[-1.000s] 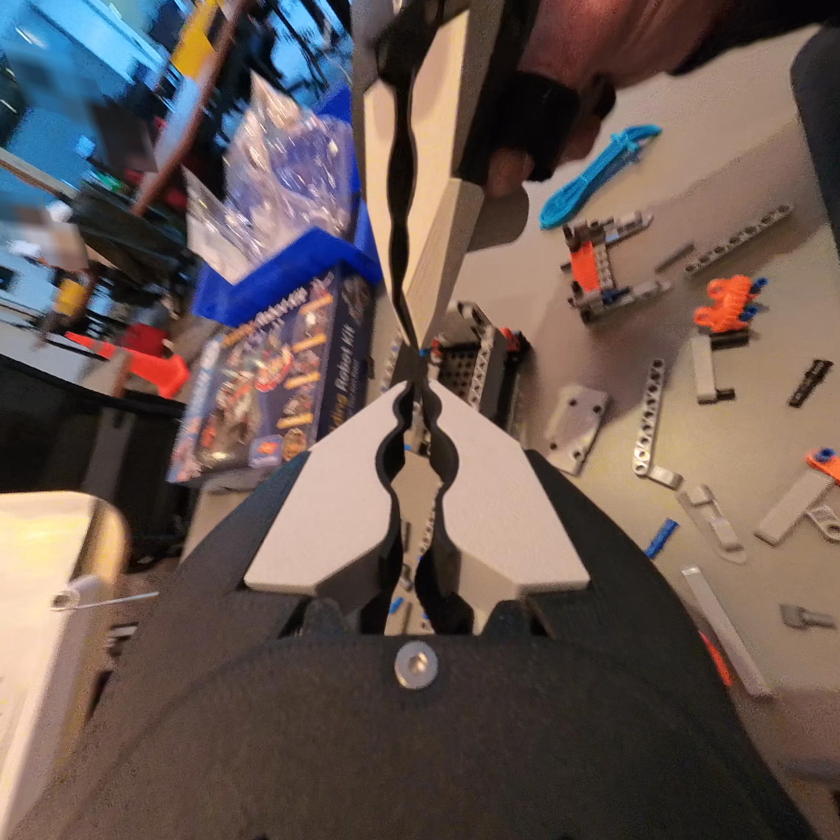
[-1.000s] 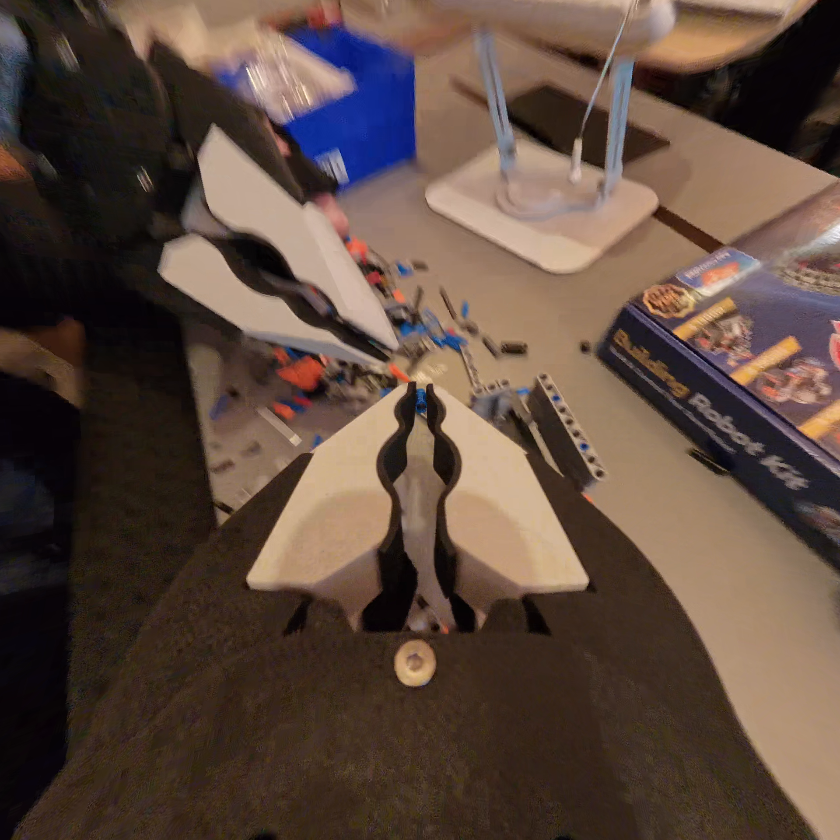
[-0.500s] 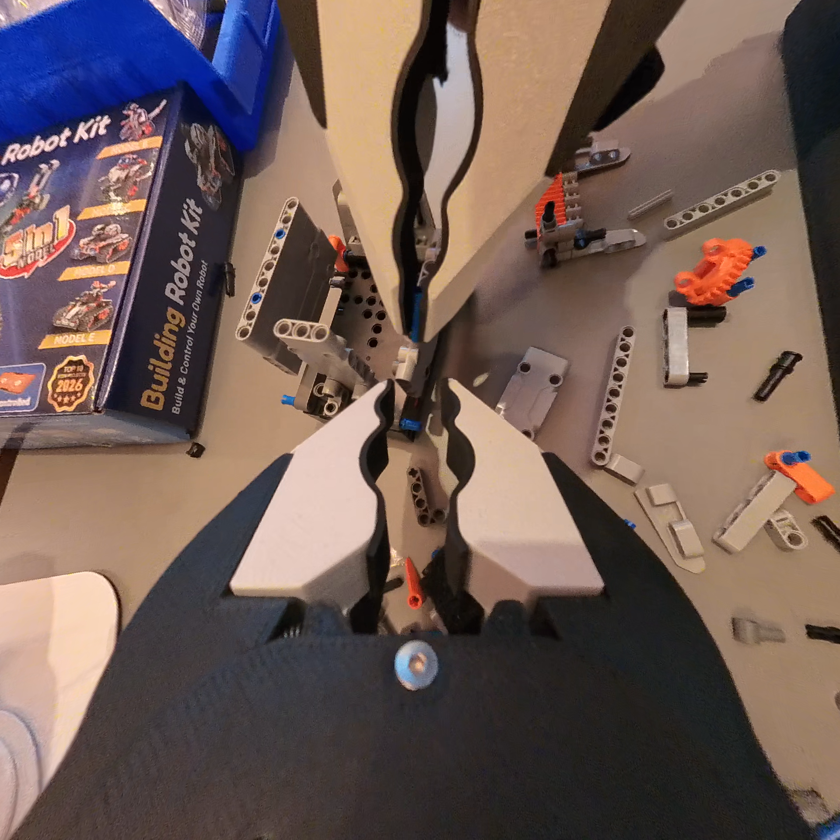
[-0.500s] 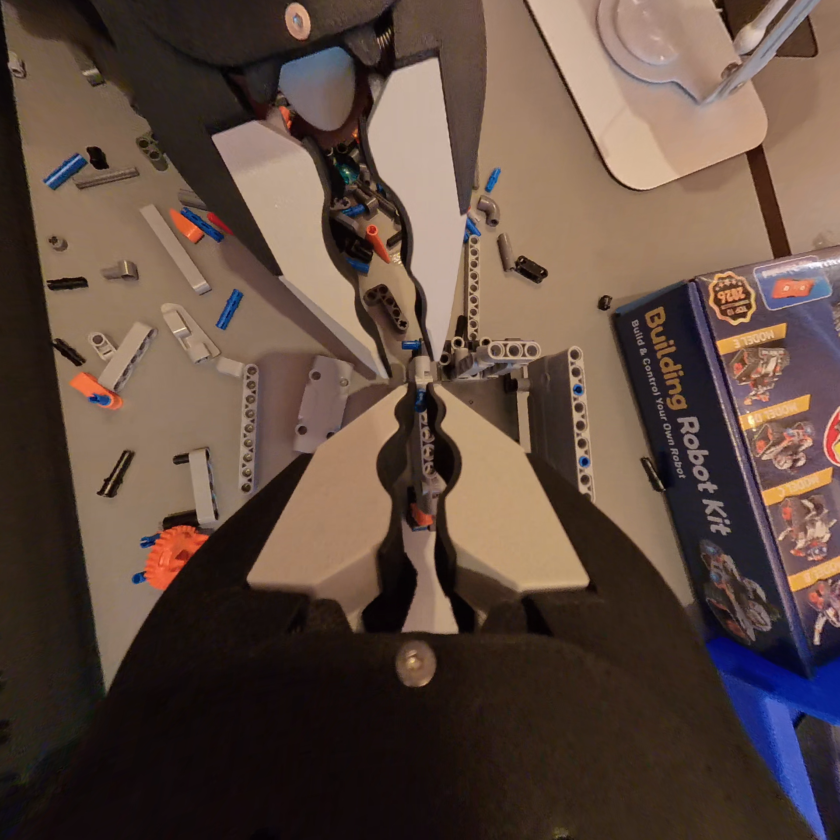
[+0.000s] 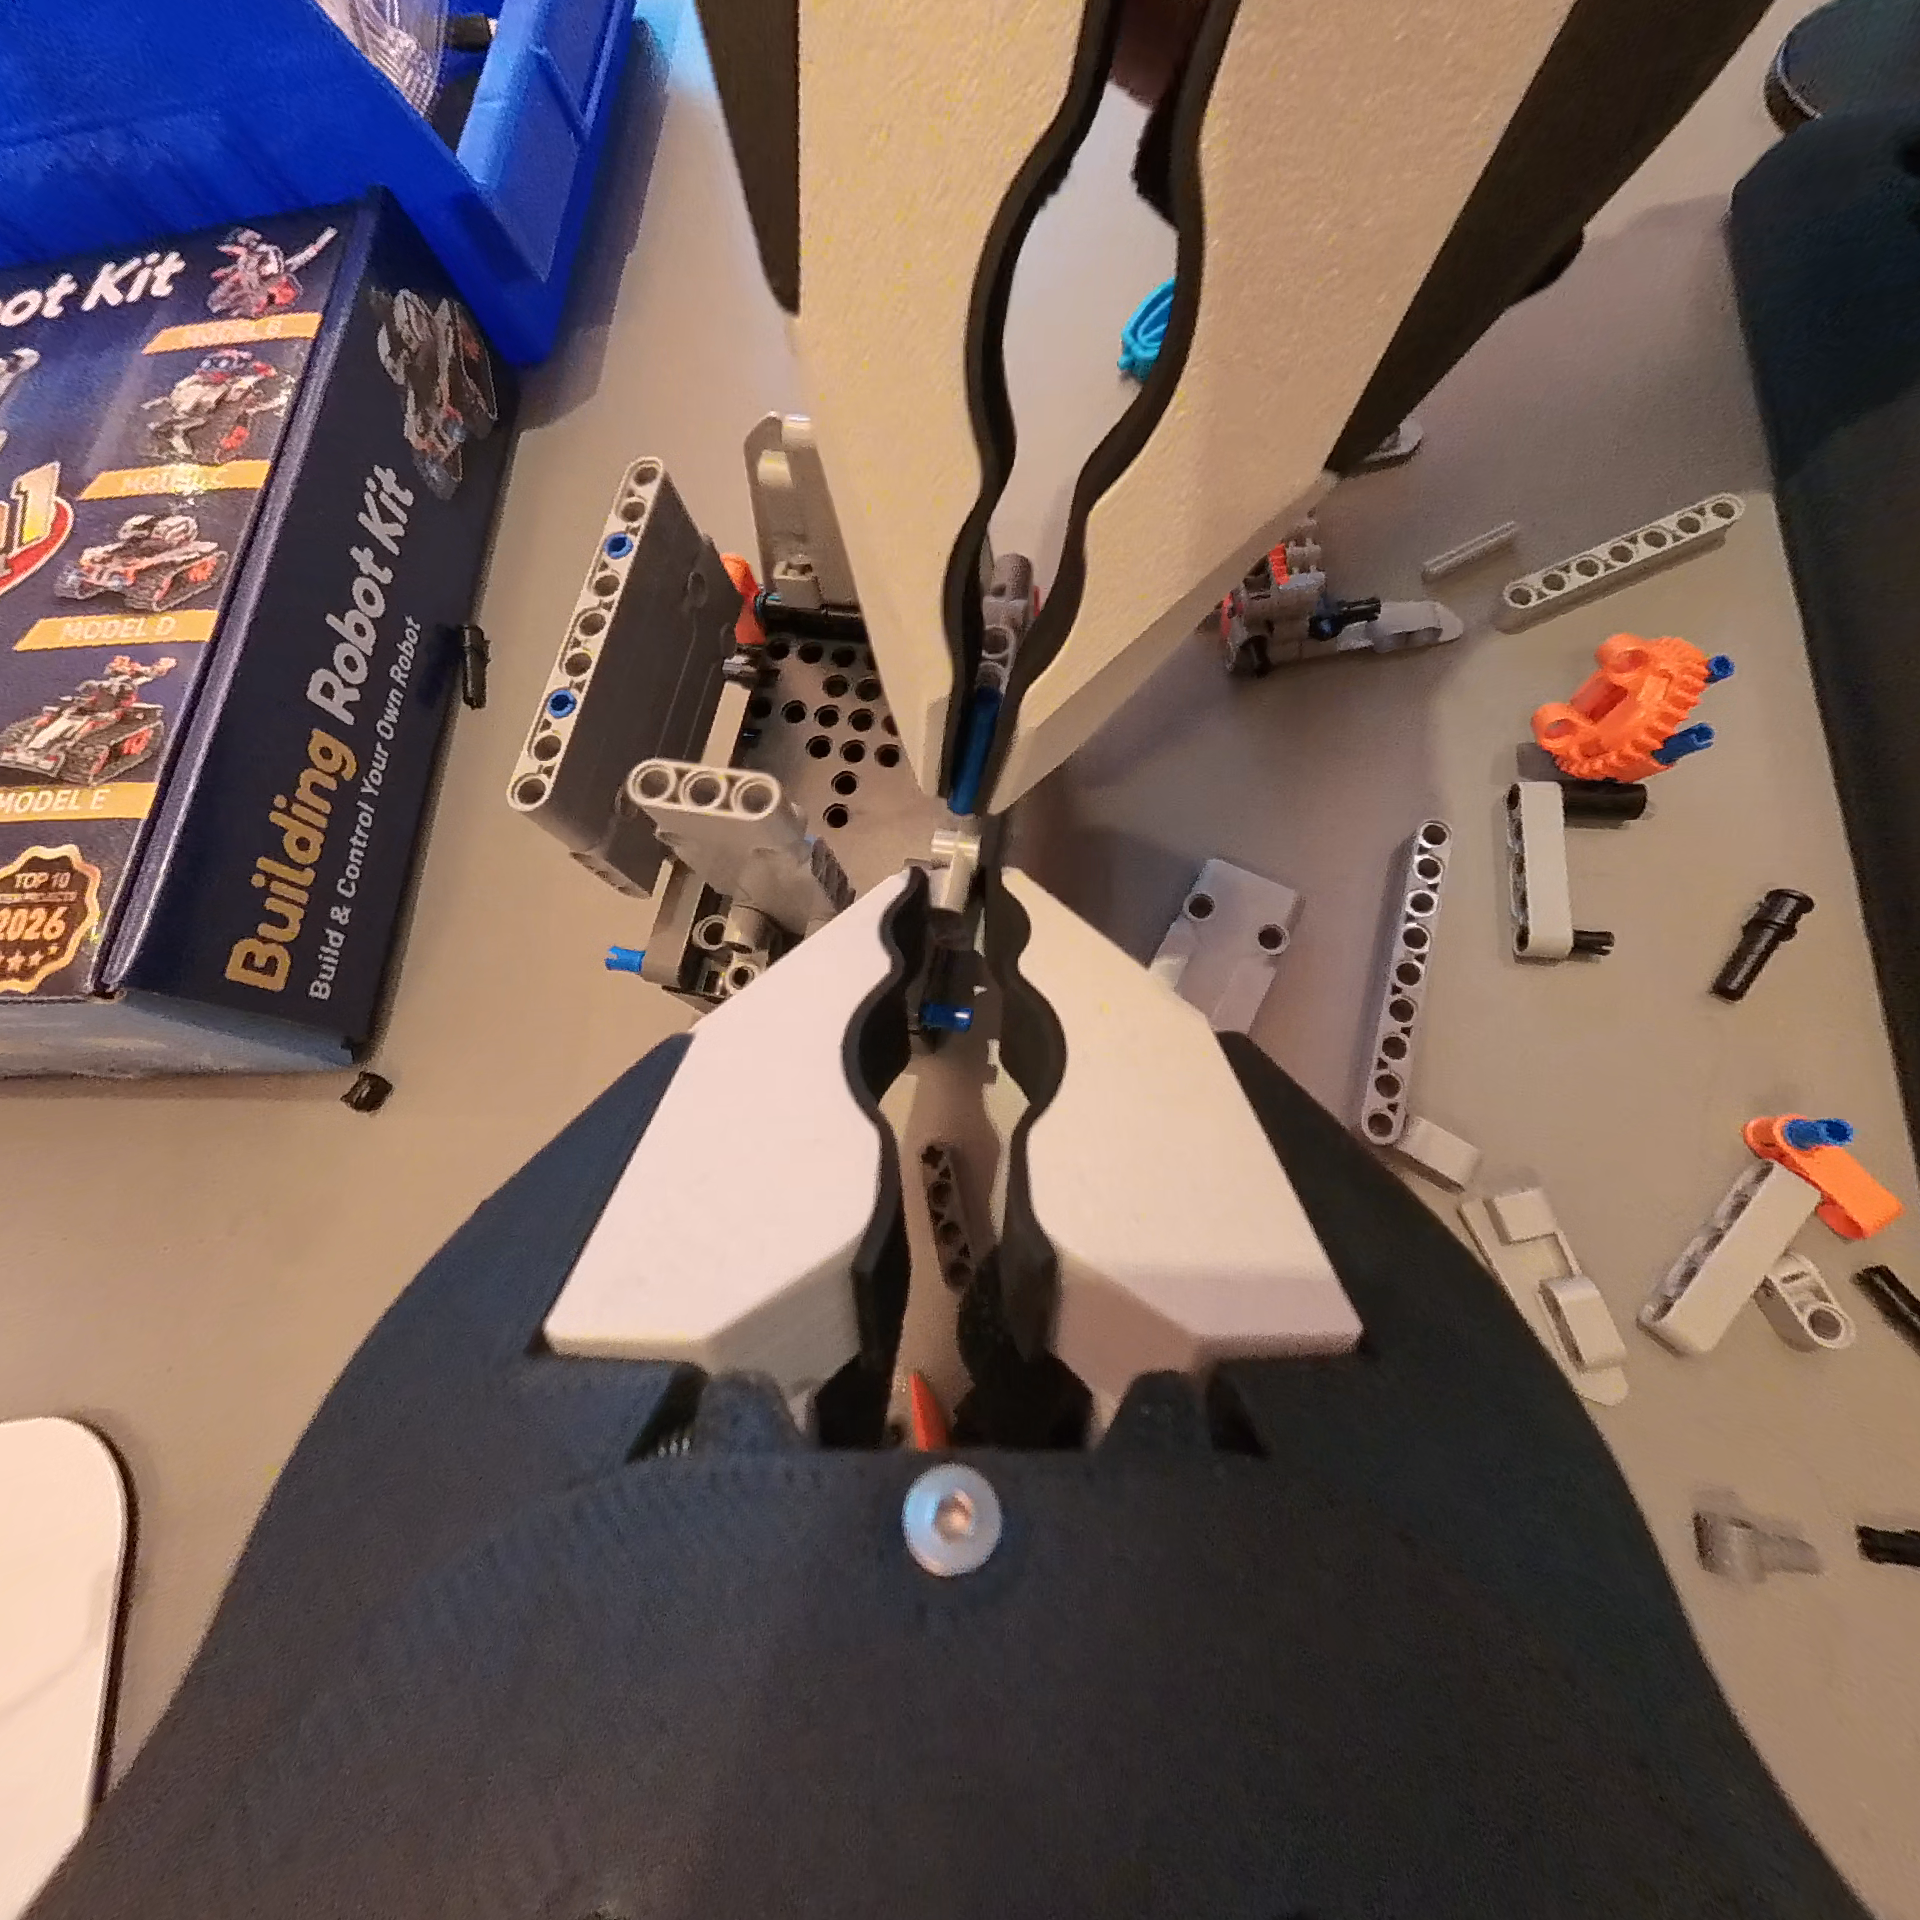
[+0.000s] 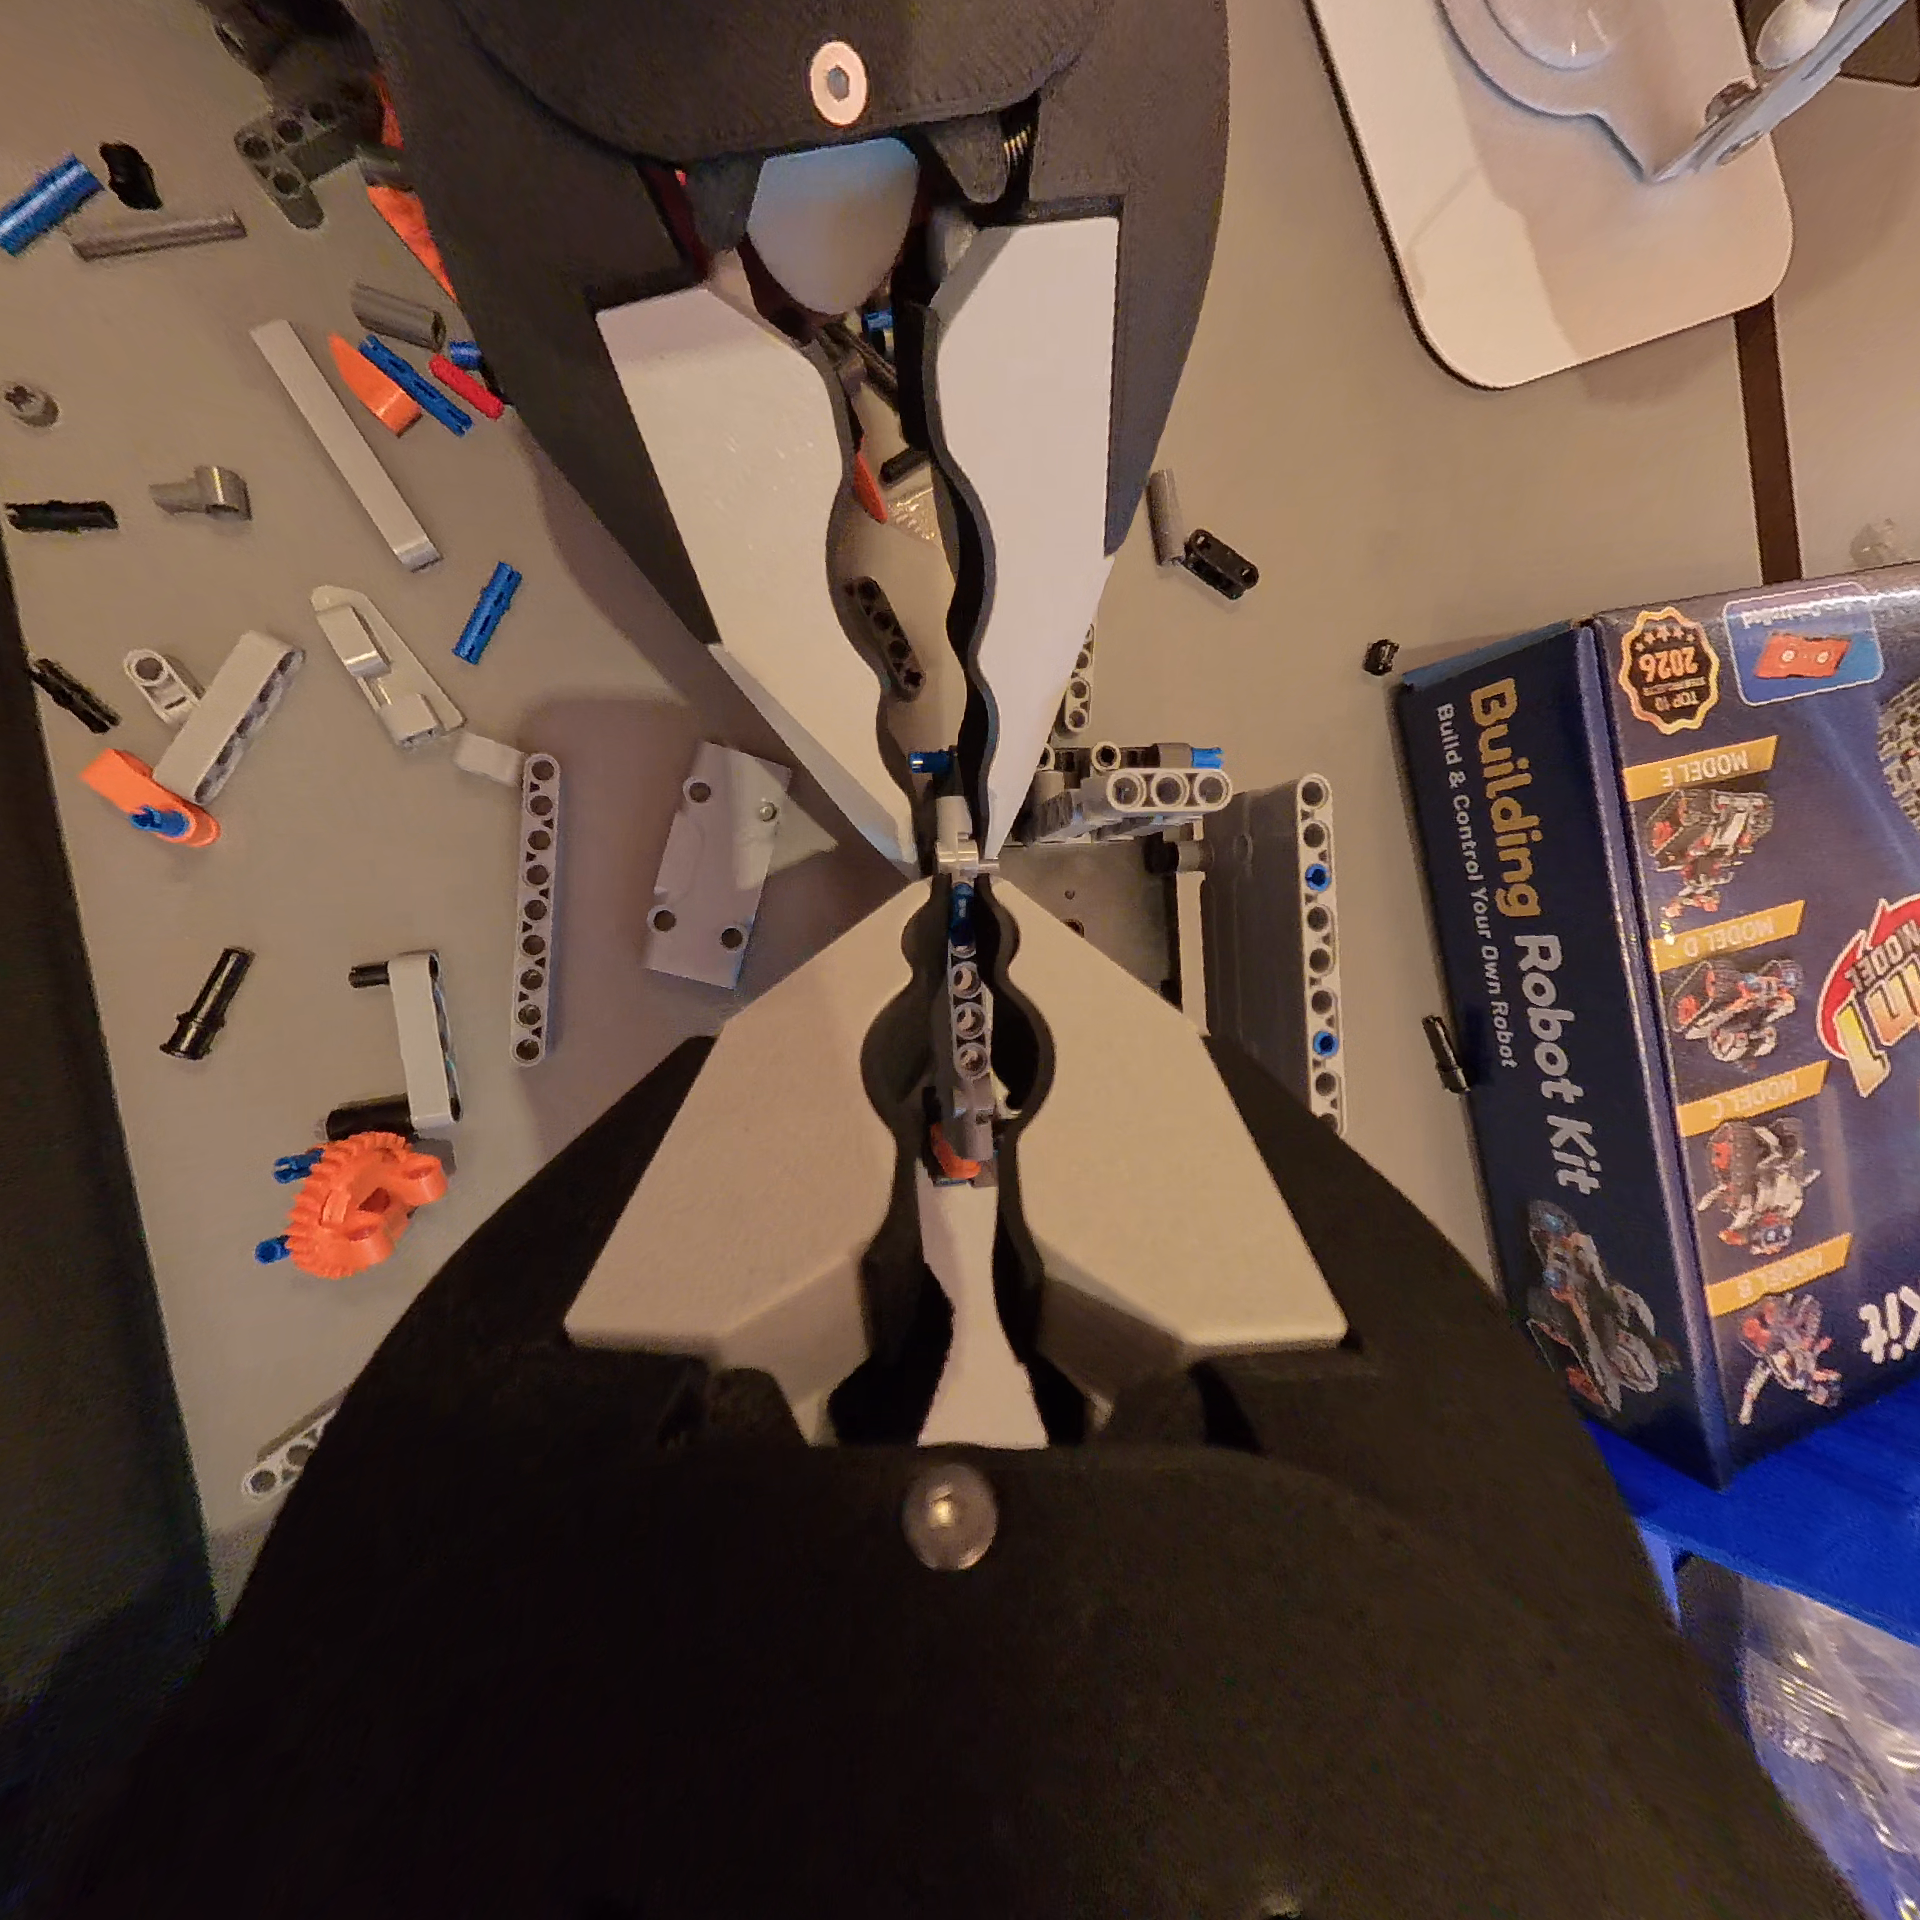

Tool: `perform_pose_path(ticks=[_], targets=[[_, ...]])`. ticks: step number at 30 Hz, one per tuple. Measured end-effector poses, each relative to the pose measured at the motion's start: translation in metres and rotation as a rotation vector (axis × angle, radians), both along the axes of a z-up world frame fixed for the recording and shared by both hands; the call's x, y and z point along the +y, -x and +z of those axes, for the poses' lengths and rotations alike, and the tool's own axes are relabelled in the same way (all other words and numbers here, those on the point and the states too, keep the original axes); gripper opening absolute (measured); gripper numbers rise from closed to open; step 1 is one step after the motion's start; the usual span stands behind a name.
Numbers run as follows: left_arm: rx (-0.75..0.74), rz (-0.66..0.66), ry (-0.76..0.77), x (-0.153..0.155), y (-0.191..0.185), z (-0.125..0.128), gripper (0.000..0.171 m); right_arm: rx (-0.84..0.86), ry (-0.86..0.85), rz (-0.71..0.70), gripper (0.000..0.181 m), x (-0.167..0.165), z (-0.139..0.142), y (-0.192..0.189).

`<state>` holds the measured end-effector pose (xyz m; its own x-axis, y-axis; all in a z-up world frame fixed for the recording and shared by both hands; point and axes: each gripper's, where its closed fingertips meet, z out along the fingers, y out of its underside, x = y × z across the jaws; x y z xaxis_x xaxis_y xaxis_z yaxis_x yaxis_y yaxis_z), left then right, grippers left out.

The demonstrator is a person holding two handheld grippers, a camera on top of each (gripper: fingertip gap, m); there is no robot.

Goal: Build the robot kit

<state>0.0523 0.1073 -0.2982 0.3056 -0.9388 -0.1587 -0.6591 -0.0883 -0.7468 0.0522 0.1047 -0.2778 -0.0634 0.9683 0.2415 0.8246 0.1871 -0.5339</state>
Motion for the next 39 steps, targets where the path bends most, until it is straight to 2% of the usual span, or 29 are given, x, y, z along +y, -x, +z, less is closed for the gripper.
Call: perform_pose_path(ticks=[14, 28, 31, 33, 39], targets=[[0.018, -0.016, -0.047, -0.002, -0.003, -0.002, 0.005, -0.095, -0.187, 0.088, 0.002, -0.002, -0.004, -0.003], [0.02, 0.001, -0.019, 0.002, -0.002, -0.002, 0.003, -0.274, 0.058, 0.123, 0.002, 0.0, -0.009, 0.0], [0.029, 0.005, -0.012, 0.005, 0.0, -0.001, 0.004, -0.234, 0.119, 0.09, 0.002, 0.003, -0.007, 0.002], [0.001, -0.005, 0.02, 0.004, 0.0, 0.0, 0.005, -0.187, 0.131, 0.061, 0.011, 0.004, -0.001, 0.001], [0.0, -0.008, 0.028, 0.005, 0.0, 0.0, 0.005, -0.18, 0.089, 0.065, 0.003, 0.005, -0.002, -0.003]])
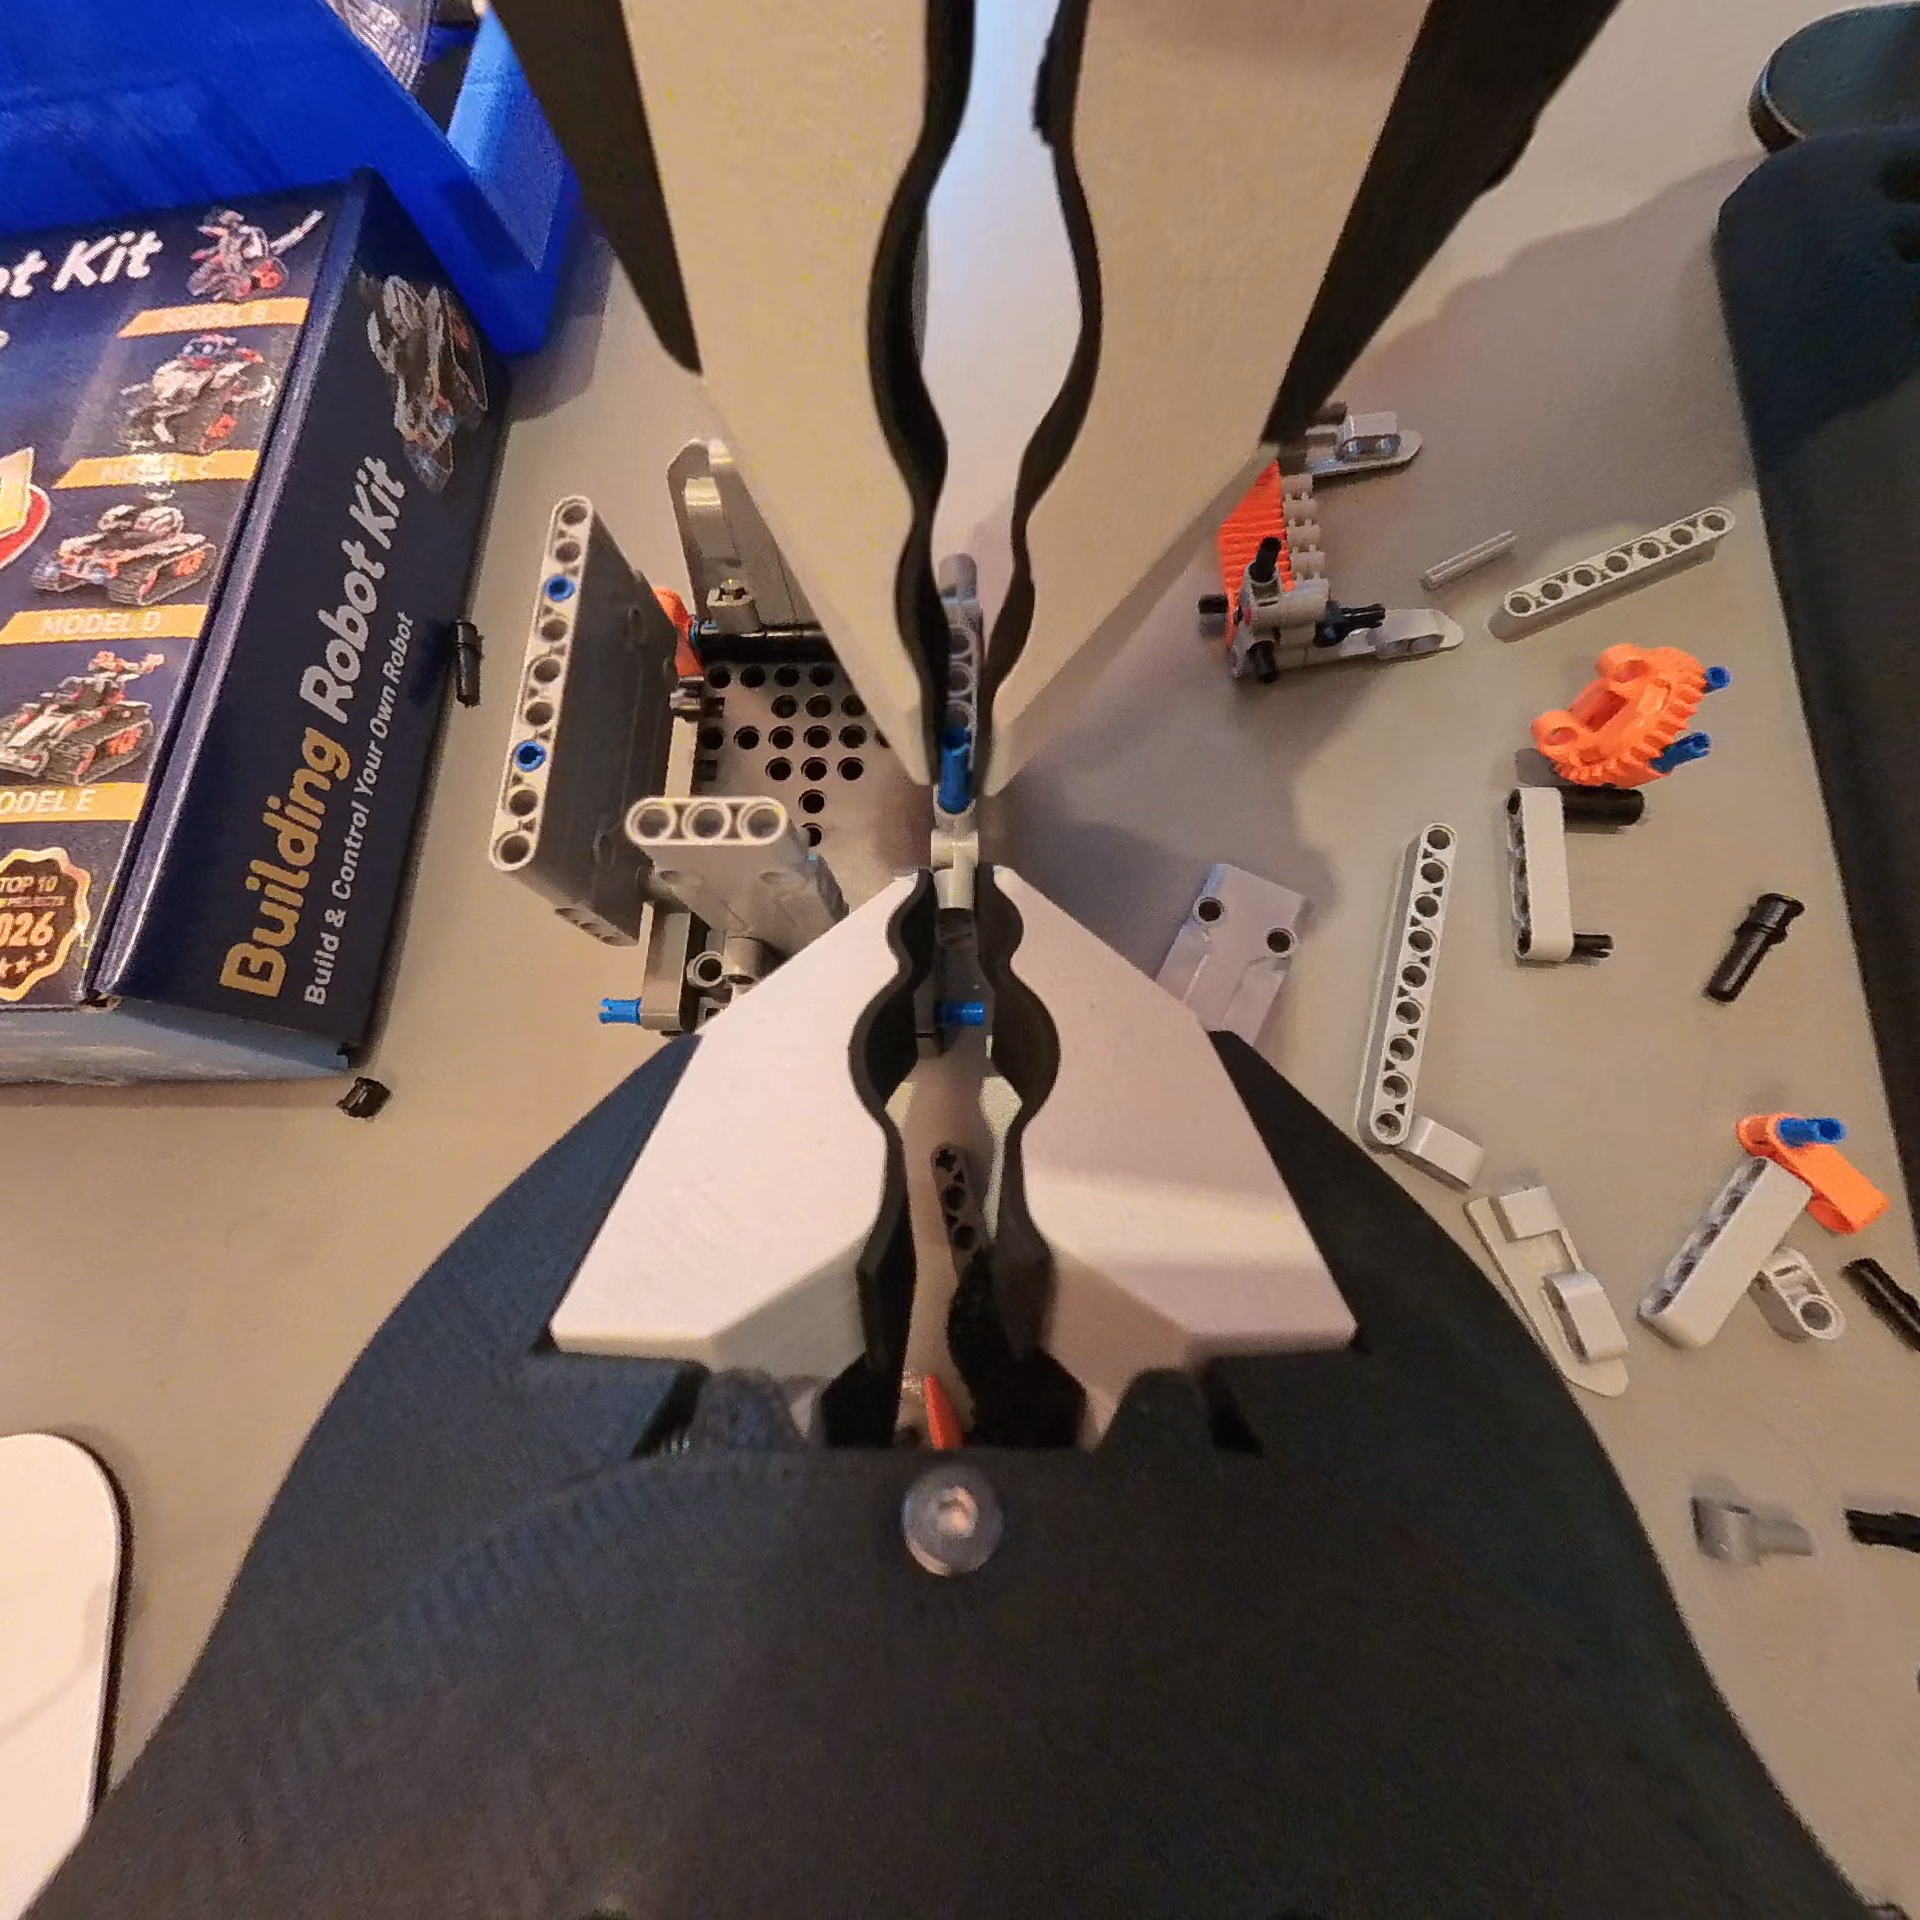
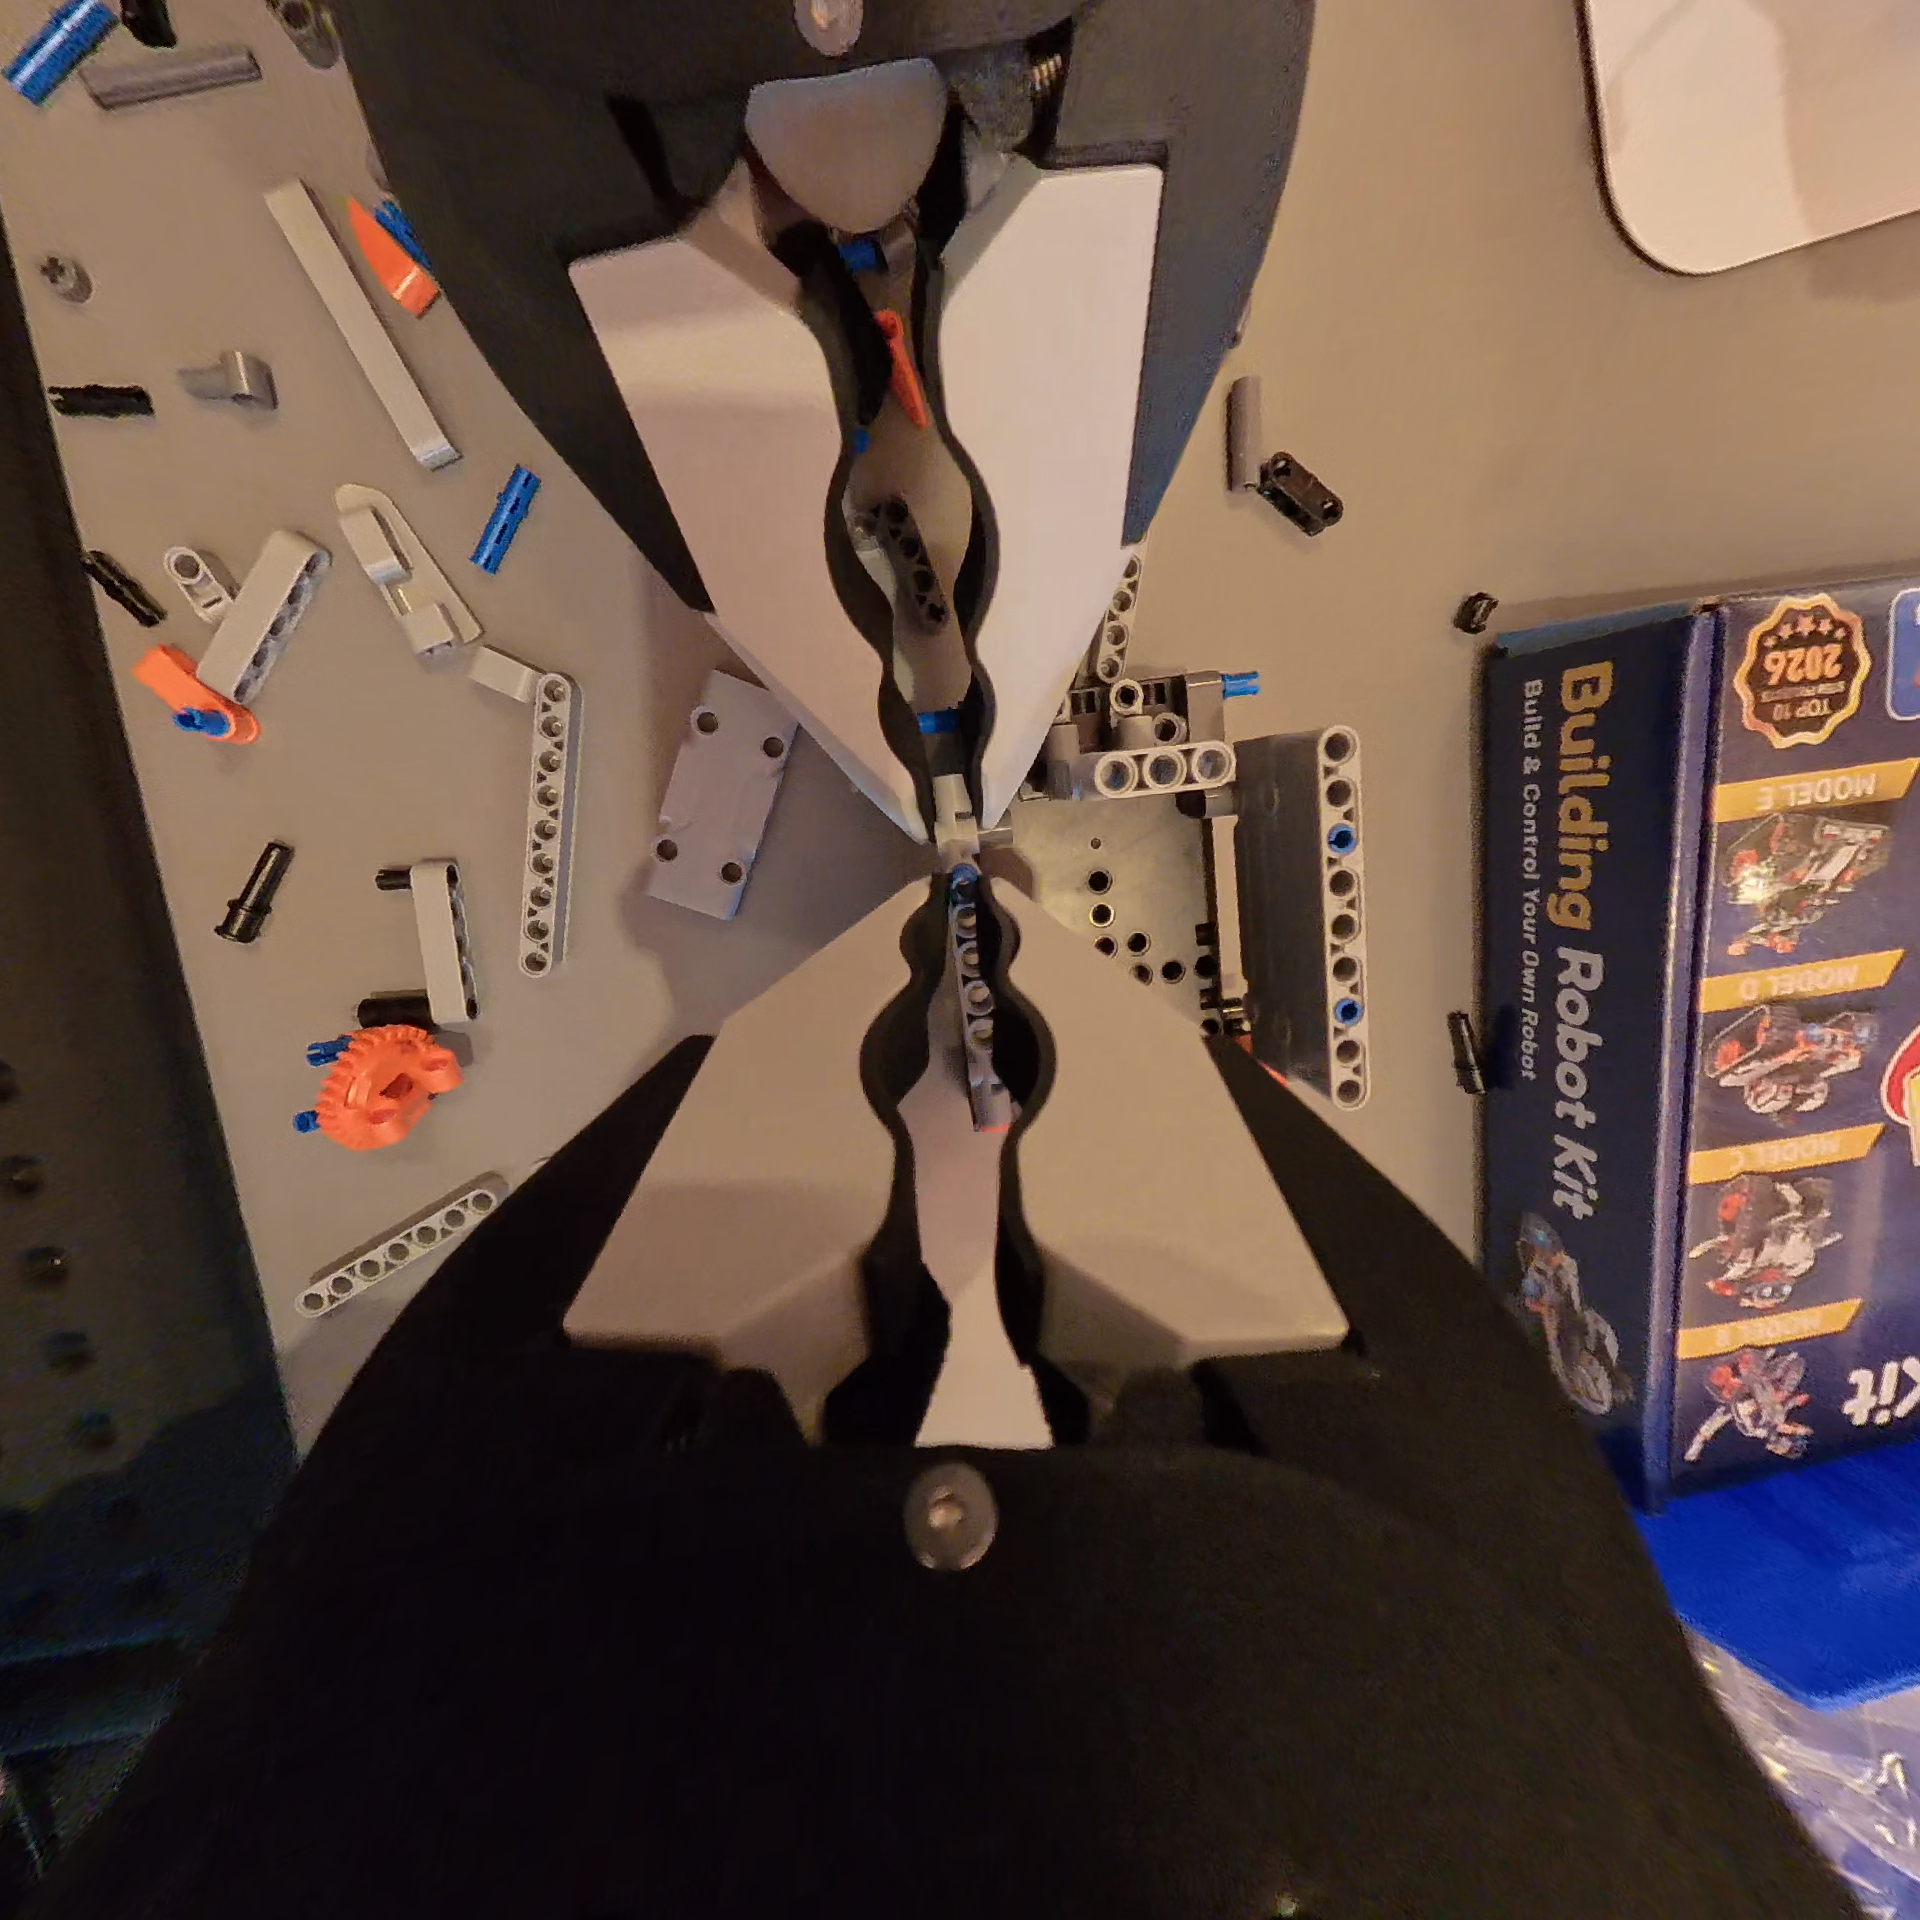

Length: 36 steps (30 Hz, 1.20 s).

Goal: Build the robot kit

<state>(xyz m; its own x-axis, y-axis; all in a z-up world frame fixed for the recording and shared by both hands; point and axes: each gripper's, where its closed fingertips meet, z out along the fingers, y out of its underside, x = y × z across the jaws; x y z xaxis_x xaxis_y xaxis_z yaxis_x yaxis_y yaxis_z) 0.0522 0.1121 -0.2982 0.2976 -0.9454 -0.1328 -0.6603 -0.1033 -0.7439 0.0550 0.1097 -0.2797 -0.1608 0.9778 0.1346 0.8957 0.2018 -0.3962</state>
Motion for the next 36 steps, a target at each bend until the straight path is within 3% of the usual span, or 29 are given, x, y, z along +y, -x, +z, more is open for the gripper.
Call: perform_pose_path(ticks=[12, 18, 30, 32, 33, 36], targets=[[0.022, 0.009, -0.02, 0.002, 0.001, -0.001, 0.003, -0.116, -0.009, 0.034, 0.001, 0.002, -0.005, 0.0], [-0.005, 0.009, 0.052, 0.006, 0.004, 0.002, 0.005, 0.028, 0.031, -0.035, 0.008, 0.006, 0.007, 0.008], [0.002, 0.007, 0.042, 0.008, 0.006, 0.001, 0.004, 0.062, 0.069, -0.048, 0.002, 0.011, 0.003, 0.01], [-0.043, 0.004, 0.069, 0.01, 0.006, 0.004, 0.005, 0.094, 0.043, -0.095, 0.005, 0.018, 0.009, 0.011], [-0.036, 0.0, 0.089, 0.011, 0.008, 0.004, 0.005, 0.125, 0.009, -0.115, 0.016, 0.02, 0.018, 0.011], [-0.01, -0.025, 0.066, 0.012, 0.014, 0.003, 0.005, 0.212, -0.038, -0.091, 0.014, -0.002, 0.043, 0.018]])
